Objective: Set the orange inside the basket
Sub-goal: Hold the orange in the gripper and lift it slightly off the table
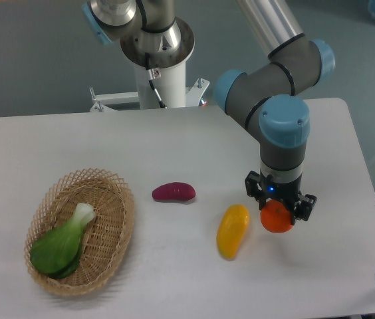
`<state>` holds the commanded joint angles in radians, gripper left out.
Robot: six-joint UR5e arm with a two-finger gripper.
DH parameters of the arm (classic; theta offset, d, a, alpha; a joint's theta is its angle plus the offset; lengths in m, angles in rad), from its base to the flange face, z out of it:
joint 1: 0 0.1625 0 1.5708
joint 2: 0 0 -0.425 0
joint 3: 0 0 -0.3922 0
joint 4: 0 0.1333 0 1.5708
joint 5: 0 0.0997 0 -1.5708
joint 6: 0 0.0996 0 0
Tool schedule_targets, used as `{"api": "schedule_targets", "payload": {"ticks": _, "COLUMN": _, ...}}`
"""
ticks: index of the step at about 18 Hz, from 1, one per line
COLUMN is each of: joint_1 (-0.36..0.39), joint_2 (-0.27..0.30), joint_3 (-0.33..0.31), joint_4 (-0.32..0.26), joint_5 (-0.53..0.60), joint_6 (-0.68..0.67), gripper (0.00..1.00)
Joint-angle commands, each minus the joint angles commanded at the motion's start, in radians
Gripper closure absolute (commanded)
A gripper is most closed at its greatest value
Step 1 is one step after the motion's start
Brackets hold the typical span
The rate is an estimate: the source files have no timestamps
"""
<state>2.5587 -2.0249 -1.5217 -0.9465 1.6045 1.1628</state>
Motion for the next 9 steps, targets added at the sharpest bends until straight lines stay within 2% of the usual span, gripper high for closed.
{"api": "schedule_targets", "payload": {"ticks": 9, "joint_1": 0.0, "joint_2": 0.002, "joint_3": 0.005, "joint_4": -0.002, "joint_5": -0.008, "joint_6": -0.003, "gripper": 0.46}}
